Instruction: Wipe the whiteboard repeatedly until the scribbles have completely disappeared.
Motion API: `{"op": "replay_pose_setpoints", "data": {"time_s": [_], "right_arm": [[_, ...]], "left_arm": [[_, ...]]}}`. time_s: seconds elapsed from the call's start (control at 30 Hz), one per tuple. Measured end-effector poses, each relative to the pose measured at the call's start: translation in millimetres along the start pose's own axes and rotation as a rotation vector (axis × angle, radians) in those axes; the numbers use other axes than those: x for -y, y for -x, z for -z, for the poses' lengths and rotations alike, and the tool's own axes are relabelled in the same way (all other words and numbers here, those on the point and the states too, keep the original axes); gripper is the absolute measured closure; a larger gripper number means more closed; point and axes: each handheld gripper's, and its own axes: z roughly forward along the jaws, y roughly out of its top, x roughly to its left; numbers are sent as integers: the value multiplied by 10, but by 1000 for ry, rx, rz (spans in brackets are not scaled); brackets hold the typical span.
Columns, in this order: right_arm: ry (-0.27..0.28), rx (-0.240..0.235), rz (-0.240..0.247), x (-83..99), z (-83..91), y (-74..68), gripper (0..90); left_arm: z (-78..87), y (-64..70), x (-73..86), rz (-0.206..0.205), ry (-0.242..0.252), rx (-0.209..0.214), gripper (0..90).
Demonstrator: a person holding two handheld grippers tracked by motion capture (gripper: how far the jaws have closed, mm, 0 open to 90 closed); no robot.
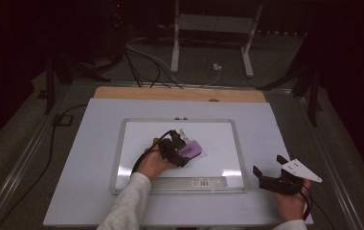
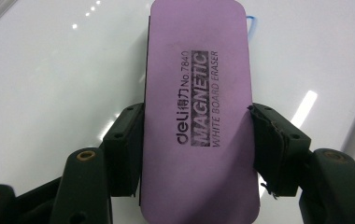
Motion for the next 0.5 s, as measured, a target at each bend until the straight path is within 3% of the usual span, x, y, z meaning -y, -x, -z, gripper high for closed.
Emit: {"op": "replay_pose_setpoints", "data": {"time_s": [0.07,0.27,0.37,0.5], "right_arm": [[1,0,0,-2,4,-2,0],[0,4,-5,2,7,7,0],[2,2,-4,0,7,5,0],[0,0,0,0,-1,1,0]], "left_arm": [[-7,-29,0,24,3,-3,420],[-27,-166,-3,131,14,-144,420],[-27,-141,-13,121,8,-154,420],[-24,-71,-11,62,12,-47,420]]}}
